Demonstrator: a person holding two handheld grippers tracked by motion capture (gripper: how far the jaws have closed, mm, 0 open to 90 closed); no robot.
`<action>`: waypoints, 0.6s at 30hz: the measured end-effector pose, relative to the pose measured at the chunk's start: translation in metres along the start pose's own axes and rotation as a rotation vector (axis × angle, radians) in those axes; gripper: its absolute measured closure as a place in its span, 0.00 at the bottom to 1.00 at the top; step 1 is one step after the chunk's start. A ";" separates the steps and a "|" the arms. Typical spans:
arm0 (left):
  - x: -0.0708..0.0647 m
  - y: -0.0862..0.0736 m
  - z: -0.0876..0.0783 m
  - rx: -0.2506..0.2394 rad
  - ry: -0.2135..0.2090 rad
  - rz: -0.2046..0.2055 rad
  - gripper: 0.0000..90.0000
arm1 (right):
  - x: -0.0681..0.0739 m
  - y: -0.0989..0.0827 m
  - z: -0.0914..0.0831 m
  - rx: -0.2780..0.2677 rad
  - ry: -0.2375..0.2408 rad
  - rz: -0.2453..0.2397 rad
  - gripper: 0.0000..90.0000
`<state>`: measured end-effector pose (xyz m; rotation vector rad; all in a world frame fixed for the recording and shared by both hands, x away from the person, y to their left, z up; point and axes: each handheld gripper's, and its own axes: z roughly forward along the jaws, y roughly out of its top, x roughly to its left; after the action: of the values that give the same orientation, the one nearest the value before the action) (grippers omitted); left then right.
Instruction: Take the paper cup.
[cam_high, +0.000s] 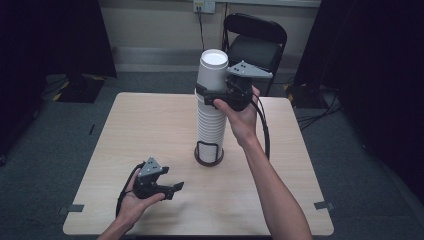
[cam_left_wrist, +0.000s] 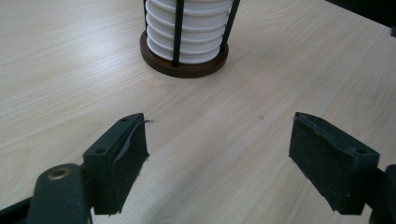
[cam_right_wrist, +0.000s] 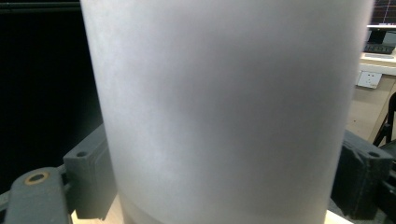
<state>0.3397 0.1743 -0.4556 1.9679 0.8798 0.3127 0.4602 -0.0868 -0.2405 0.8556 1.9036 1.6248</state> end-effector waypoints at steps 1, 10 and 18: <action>0.000 0.000 0.000 0.000 0.000 0.000 0.21 | 0.000 0.000 0.000 0.000 0.000 0.000 0.13; -0.001 0.000 0.001 0.005 -0.002 -0.001 0.21 | 0.000 0.008 -0.003 -0.039 0.007 0.019 0.14; 0.000 0.000 0.001 0.006 -0.001 -0.003 0.21 | -0.001 0.016 -0.004 -0.056 0.016 0.016 0.14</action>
<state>0.3405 0.1735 -0.4565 1.9721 0.8841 0.3070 0.4601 -0.0887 -0.2242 0.8399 1.8568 1.6916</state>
